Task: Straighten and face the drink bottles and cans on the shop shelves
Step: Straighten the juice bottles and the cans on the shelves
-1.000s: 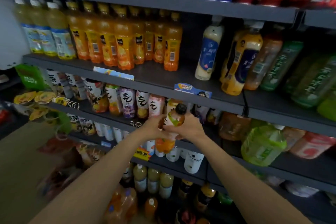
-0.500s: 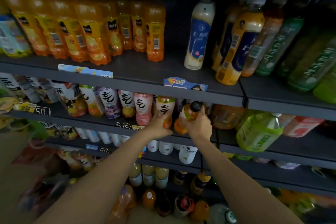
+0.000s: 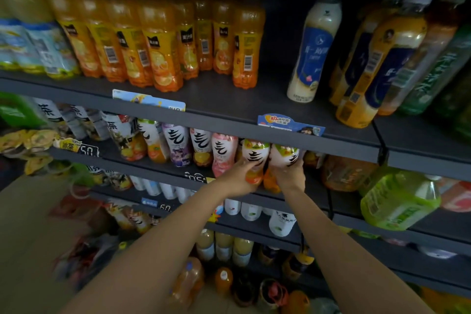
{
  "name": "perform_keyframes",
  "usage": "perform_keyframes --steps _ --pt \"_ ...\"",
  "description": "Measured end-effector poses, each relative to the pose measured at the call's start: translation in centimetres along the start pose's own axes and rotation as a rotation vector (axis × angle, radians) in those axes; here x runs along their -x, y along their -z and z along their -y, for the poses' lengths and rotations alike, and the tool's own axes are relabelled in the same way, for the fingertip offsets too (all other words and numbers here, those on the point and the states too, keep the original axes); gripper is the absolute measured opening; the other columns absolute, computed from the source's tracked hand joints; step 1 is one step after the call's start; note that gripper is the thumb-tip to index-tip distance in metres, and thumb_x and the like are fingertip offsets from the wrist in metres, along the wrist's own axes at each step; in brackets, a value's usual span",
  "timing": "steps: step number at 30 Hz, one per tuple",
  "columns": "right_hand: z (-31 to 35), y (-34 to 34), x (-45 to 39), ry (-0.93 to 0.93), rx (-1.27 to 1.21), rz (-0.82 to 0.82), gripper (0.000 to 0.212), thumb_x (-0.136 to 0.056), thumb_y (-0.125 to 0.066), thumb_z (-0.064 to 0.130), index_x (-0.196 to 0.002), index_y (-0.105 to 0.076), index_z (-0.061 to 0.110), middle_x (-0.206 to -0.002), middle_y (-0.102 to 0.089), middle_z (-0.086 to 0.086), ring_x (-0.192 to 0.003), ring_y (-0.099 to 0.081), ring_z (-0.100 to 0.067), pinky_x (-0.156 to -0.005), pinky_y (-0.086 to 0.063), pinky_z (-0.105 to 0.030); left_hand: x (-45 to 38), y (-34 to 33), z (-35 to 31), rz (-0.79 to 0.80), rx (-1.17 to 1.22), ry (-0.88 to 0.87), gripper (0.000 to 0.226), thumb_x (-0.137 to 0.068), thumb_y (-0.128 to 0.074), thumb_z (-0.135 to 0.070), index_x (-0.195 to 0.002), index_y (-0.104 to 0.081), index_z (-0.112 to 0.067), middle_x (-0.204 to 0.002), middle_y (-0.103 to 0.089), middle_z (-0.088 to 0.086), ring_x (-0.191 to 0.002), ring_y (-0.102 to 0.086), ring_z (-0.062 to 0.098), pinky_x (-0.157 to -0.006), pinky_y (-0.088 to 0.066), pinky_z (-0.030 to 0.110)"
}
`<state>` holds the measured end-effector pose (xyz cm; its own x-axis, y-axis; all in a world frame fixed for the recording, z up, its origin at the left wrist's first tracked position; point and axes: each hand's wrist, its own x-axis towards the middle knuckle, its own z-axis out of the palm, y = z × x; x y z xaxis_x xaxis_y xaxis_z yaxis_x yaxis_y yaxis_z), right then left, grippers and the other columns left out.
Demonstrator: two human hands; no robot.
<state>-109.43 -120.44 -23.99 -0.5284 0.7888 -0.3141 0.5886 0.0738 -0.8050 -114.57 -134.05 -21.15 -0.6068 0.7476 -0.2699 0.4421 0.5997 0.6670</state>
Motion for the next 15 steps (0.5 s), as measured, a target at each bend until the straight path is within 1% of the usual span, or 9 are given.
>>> perform_keyframes --steps 2,4,6,8,10,11,12,13,15 --pt "-0.1 0.1 0.3 -0.031 -0.012 0.020 0.069 -0.086 -0.061 0.024 -0.142 -0.024 0.007 -0.137 -0.045 -0.018 -0.123 -0.046 -0.036 -0.100 -0.041 -0.044 0.4 0.2 0.0 0.013 -0.032 0.011 0.074 -0.089 -0.060 -0.017 -0.149 -0.017 -0.023 -0.158 -0.007 0.002 -0.142 -0.020 0.022 -0.111 -0.030 0.033" --pt "0.0 0.5 0.9 -0.074 -0.033 0.051 0.064 -0.088 -0.059 0.021 -0.141 -0.026 0.005 -0.134 -0.047 -0.019 -0.120 -0.048 -0.036 -0.095 -0.042 -0.040 1.0 0.4 -0.4 0.009 -0.047 -0.008 0.074 -0.089 -0.059 -0.017 -0.149 -0.015 -0.021 -0.157 -0.011 0.003 -0.142 -0.020 0.022 -0.113 -0.027 0.034" --pt "-0.2 0.9 1.7 -0.085 -0.031 0.069 0.057 -0.087 -0.059 0.025 -0.135 -0.037 0.003 -0.126 -0.053 -0.018 -0.109 -0.053 -0.032 -0.084 -0.043 -0.036 1.7 0.4 -0.9 -0.013 -0.041 -0.044 0.073 -0.089 -0.057 -0.014 -0.149 -0.016 -0.021 -0.156 -0.018 0.005 -0.140 -0.026 0.022 -0.111 -0.031 0.033" --pt "-0.9 1.3 2.7 -0.065 -0.010 0.110 0.042 -0.086 -0.060 0.025 -0.120 -0.051 0.002 -0.107 -0.057 -0.012 -0.096 -0.054 -0.028 -0.075 -0.043 -0.033 2.4 0.3 -1.4 -0.043 -0.034 -0.062 0.069 -0.090 -0.055 -0.011 -0.148 -0.020 -0.019 -0.149 -0.031 0.010 -0.132 -0.039 0.027 -0.102 -0.039 0.032" --pt "-1.8 1.7 4.0 -0.052 0.012 0.147 0.020 -0.085 -0.058 0.020 -0.098 -0.060 0.004 -0.088 -0.058 -0.009 -0.088 -0.057 -0.028 -0.073 -0.045 -0.035 3.3 -0.1 -1.5 -0.073 -0.029 -0.041 0.060 -0.091 -0.053 -0.010 -0.145 -0.029 -0.019 -0.136 -0.047 0.011 -0.117 -0.052 0.031 -0.084 -0.044 0.030" --pt "-2.4 1.9 4.5 -0.049 0.037 0.158 0.014 -0.086 -0.057 0.019 -0.087 -0.060 0.006 -0.080 -0.057 -0.009 -0.083 -0.056 -0.027 -0.071 -0.045 -0.034 3.8 -0.4 -1.5 -0.085 -0.038 -0.040 0.051 -0.091 -0.052 -0.010 -0.139 -0.039 -0.019 -0.128 -0.052 0.011 -0.112 -0.055 0.031 -0.080 -0.044 0.029" --pt "-3.0 2.2 5.1 -0.053 0.053 0.160 0.012 -0.087 -0.056 0.017 -0.083 -0.060 0.007 -0.077 -0.056 -0.009 -0.079 -0.055 -0.026 -0.071 -0.047 -0.034 4.3 -0.8 -1.5 -0.091 -0.061 -0.043 0.039 -0.091 -0.051 -0.010 -0.129 -0.049 -0.017 -0.120 -0.056 0.010 -0.110 -0.056 0.032 -0.081 -0.046 0.029" --pt "-3.6 2.6 5.7 -0.060 0.067 0.151 0.012 -0.089 -0.054 0.015 -0.085 -0.062 0.007 -0.077 -0.057 -0.010 -0.078 -0.055 -0.025 -0.074 -0.050 -0.034 4.7 -1.3 -1.4 -0.097 -0.087 -0.045 0.028 -0.091 -0.050 -0.010 -0.117 -0.057 -0.015 -0.114 -0.060 0.011 -0.109 -0.057 0.031 -0.085 -0.047 0.031" --pt "-5.2 3.9 6.8 -0.079 0.074 0.114 0.015 -0.091 -0.052 0.012 -0.089 -0.065 0.005 -0.075 -0.056 -0.010 -0.076 -0.054 -0.025 -0.081 -0.053 -0.038 5.5 -2.3 -1.4 -0.094 -0.112 -0.024 0.024 -0.091 -0.051 -0.011 -0.111 -0.065 -0.011 -0.115 -0.064 0.009 -0.110 -0.057 0.027 -0.090 -0.047 0.031"
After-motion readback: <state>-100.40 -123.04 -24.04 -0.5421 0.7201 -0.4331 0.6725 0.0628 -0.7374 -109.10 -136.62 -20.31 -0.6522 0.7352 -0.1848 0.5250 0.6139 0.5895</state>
